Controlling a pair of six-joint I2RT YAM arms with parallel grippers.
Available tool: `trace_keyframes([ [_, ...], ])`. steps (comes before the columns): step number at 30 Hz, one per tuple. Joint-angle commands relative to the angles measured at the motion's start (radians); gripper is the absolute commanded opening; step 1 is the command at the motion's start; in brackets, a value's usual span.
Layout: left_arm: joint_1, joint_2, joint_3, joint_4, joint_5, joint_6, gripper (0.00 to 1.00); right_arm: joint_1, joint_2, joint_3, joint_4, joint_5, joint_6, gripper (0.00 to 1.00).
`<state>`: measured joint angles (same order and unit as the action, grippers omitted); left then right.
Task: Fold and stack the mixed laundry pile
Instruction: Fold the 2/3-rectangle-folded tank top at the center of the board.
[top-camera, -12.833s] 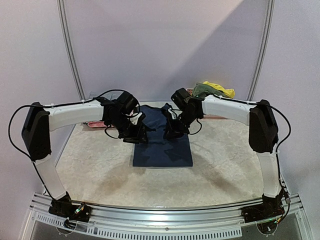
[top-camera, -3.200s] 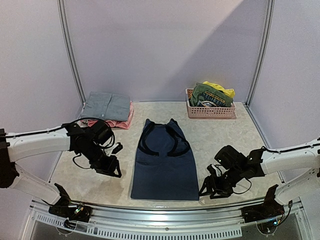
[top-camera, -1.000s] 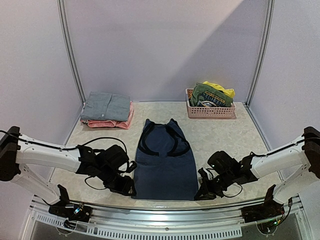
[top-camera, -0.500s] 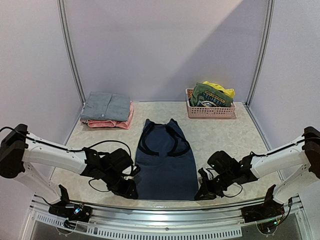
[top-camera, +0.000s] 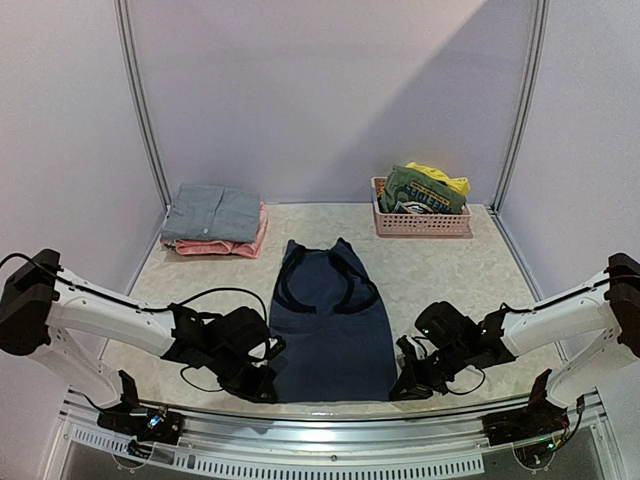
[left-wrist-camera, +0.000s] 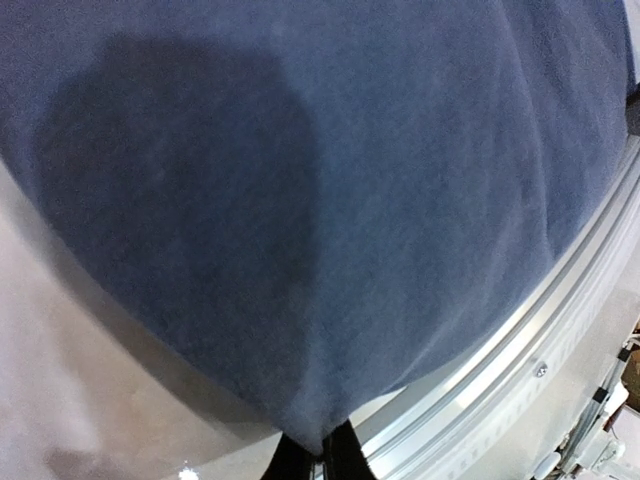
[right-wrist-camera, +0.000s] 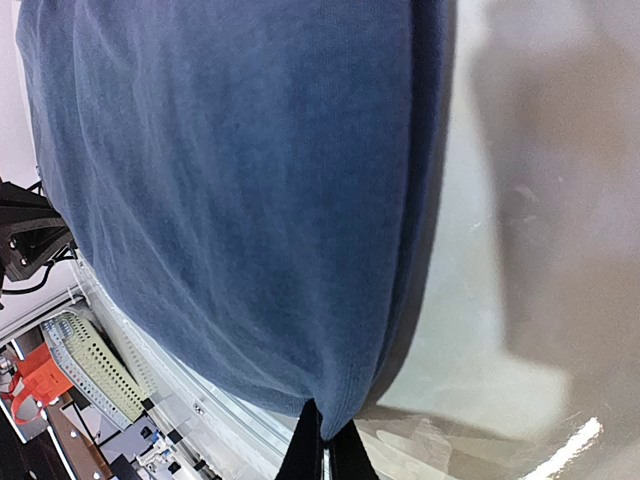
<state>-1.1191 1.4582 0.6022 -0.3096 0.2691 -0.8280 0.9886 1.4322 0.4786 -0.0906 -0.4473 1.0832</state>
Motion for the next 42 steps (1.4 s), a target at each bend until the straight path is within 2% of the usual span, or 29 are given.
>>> trace_keyframes([
  [1, -0.041, 0.008, -0.024, -0.020, -0.027, -0.027, 0.00, 0.009, -0.009, -0.015, -0.070, 0.032, -0.002, 0.00],
  [12, -0.117, -0.044, 0.045, -0.101, -0.061, -0.085, 0.00, 0.011, -0.206, -0.001, -0.270, 0.047, 0.027, 0.00],
  [21, -0.124, -0.080, 0.140, -0.232, -0.058, -0.078, 0.00, 0.011, -0.320, 0.083, -0.428, 0.070, 0.039, 0.00],
  [30, -0.099, -0.061, 0.278, -0.402, -0.056, -0.026, 0.00, 0.011, -0.247, 0.268, -0.607, 0.141, -0.019, 0.00],
  [42, 0.016, -0.089, 0.411, -0.537, -0.031, 0.019, 0.00, -0.037, -0.115, 0.546, -0.809, 0.231, -0.127, 0.00],
])
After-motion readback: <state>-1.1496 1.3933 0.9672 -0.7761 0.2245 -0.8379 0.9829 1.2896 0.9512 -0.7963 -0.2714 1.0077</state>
